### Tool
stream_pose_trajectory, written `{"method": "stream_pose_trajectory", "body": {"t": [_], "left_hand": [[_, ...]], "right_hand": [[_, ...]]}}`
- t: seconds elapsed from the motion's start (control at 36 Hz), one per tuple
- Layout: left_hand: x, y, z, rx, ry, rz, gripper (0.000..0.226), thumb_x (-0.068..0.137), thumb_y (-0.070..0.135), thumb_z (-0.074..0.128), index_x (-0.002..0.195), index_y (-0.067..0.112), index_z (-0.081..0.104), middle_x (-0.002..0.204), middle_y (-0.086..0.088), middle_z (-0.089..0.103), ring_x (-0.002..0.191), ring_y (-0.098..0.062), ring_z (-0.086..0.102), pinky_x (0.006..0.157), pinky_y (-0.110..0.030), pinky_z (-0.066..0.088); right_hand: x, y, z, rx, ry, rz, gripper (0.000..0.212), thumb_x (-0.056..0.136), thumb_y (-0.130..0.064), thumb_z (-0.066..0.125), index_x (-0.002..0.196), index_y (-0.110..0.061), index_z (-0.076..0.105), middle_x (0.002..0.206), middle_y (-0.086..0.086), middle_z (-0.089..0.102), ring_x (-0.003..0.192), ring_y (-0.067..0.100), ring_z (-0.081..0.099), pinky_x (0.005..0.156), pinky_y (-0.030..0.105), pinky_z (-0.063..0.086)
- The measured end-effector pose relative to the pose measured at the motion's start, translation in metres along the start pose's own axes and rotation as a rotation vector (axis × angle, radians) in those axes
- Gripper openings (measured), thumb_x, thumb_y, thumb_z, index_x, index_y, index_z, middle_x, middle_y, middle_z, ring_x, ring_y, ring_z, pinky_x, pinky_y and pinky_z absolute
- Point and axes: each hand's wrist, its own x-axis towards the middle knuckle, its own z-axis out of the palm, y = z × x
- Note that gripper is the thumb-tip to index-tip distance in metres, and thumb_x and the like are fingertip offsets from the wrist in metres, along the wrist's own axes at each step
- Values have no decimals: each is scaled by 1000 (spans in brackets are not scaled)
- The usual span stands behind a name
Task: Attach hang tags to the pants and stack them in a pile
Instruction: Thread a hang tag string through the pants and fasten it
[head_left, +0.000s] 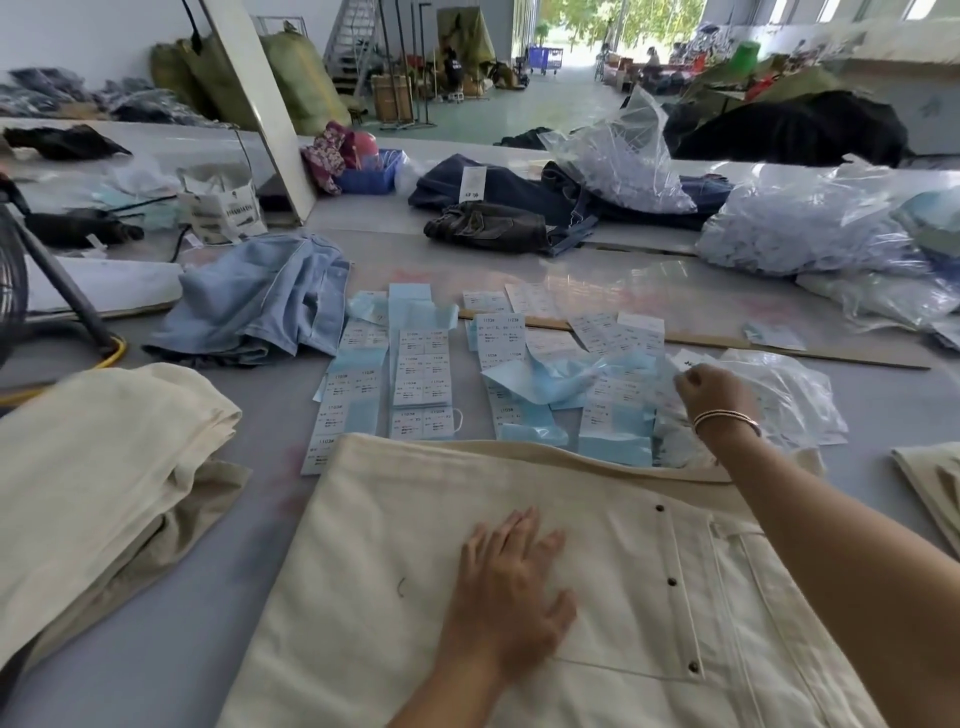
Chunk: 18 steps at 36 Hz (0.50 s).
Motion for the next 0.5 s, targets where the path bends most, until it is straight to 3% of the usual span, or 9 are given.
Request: {"method": "stream_pose_trajectory", "body": {"t": [0.06, 0.08, 0.14, 0.19, 0.22, 0.28, 0.31, 0.39, 0.5], "left_hand": [[4, -6, 1, -183, -31, -39, 50, 88, 55, 38, 134, 39, 50, 152, 15, 35, 141, -1, 24, 116, -32, 8], [5, -9, 2, -316, -7, -60, 44, 93, 51, 36, 131, 39, 54, 149, 17, 39, 140, 2, 25, 115, -27, 6], [6, -12, -4, -546, 59, -122, 36, 99, 44, 31, 115, 42, 63, 133, 18, 56, 131, 3, 39, 110, -21, 15], [7, -13, -11, -797, 31, -216, 33, 97, 44, 30, 102, 45, 63, 119, 7, 67, 119, -8, 55, 107, -28, 31], [6, -11, -16, -1037, 28, -302, 29, 93, 50, 39, 99, 38, 66, 111, -1, 71, 111, -15, 61, 104, -32, 40], [7, -13, -20, -1552, 95, -449, 51, 81, 62, 54, 97, 16, 71, 93, -7, 74, 93, -17, 69, 87, -29, 52], [7, -18, -22, -1699, 119, -513, 59, 83, 62, 52, 100, 9, 70, 90, -7, 75, 88, -16, 71, 79, -26, 54], [8, -35, -31, -1787, 137, -730, 45, 95, 42, 46, 107, 4, 67, 96, -15, 71, 78, -28, 68, 67, -31, 54], [24, -64, -37, -1352, 270, -815, 17, 96, 19, 53, 94, 9, 67, 95, -18, 69, 89, -36, 64, 74, -37, 46]], "right_hand": [[-16, -17, -10, 196, 137, 19, 25, 90, -25, 60, 90, -3, 72, 89, 23, 69, 82, 37, 62, 66, 30, 33], [-29, -27, -15, 278, 180, -29, 23, 89, -23, 63, 89, -3, 72, 86, 21, 70, 79, 34, 63, 66, 28, 33], [-64, -51, -22, 366, 207, -238, 11, 85, -15, 70, 83, -4, 72, 80, 15, 72, 70, 29, 66, 63, 25, 38], [-107, -70, -23, 337, 212, -517, 5, 76, -5, 78, 78, -6, 73, 77, 12, 73, 63, 26, 68, 60, 26, 49], [-128, -77, -20, 305, 186, -653, 9, 72, -4, 81, 76, -7, 73, 78, 11, 73, 63, 26, 69, 58, 30, 54], [-164, -85, -14, 197, 125, -922, 15, 66, -11, 86, 76, -12, 74, 83, 5, 75, 68, 22, 71, 58, 33, 58], [-179, -87, -11, 142, 96, -1038, 17, 64, -17, 87, 75, -16, 75, 86, 1, 75, 72, 19, 71, 61, 31, 58], [-209, -87, 2, 112, -19, -1221, 18, 63, -26, 87, 75, -23, 75, 91, -8, 74, 80, 10, 71, 72, 25, 57], [-215, -86, 8, 119, -132, -1218, 17, 70, -36, 82, 85, -28, 76, 95, -10, 74, 85, 10, 70, 82, 30, 54]]}}
